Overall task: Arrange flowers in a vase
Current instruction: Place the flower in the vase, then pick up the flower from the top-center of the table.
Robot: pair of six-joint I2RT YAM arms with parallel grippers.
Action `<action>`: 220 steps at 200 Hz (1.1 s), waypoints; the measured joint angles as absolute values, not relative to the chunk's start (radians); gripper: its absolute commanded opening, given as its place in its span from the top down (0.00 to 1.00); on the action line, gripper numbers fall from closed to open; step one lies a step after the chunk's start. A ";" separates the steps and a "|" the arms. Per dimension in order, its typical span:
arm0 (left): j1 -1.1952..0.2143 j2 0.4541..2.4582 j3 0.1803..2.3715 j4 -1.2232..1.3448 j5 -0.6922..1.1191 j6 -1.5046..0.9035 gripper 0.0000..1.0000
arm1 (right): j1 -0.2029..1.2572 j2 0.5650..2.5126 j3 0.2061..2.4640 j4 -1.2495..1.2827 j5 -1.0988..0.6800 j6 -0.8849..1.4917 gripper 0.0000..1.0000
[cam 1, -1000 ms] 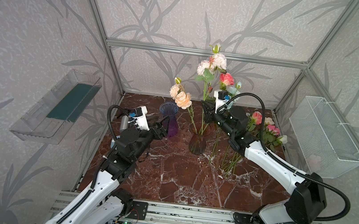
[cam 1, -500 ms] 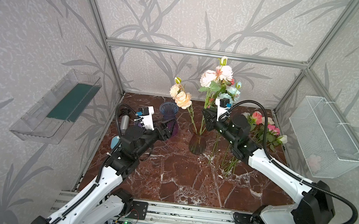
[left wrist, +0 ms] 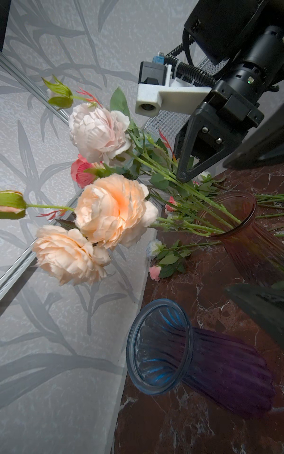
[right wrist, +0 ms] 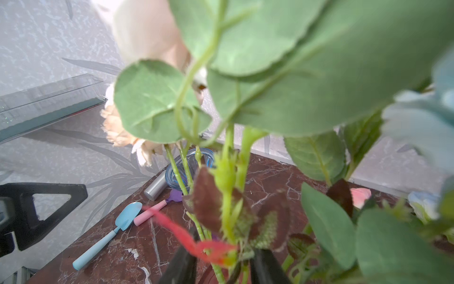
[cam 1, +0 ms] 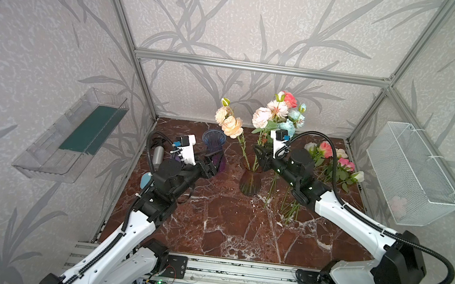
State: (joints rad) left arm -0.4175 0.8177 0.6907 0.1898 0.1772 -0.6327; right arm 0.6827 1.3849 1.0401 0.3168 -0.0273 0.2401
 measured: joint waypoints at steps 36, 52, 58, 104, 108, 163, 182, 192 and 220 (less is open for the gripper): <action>-0.417 0.825 0.691 0.193 0.188 -0.642 0.26 | 0.684 1.385 1.044 0.253 -0.015 0.254 0.50; -0.417 0.826 0.691 0.195 0.189 -0.646 0.26 | 0.687 1.385 1.044 0.228 -0.010 0.258 0.46; -0.417 0.827 0.691 0.195 0.189 -0.648 0.26 | 0.689 1.385 1.045 0.217 -0.008 0.261 0.44; -0.417 0.849 0.691 0.195 0.194 -0.648 0.26 | 0.699 1.385 1.047 0.138 -0.008 0.285 0.39; -0.417 0.850 0.691 0.195 0.194 -0.648 0.26 | 0.699 1.385 1.047 0.133 -0.008 0.288 0.39; -0.417 0.867 0.691 0.196 0.204 -0.649 0.26 | 0.706 1.331 1.047 0.051 -0.008 0.303 0.37; -0.417 0.870 0.691 0.196 0.209 -0.649 0.26 | 0.706 1.293 1.045 0.019 -0.009 0.310 0.37; -0.417 0.871 0.691 0.196 0.212 -0.649 0.26 | 0.706 1.272 1.042 0.007 -0.009 0.313 0.36; -0.417 0.873 0.691 0.196 0.220 -0.651 0.26 | 0.707 1.201 1.014 -0.033 -0.019 0.327 0.37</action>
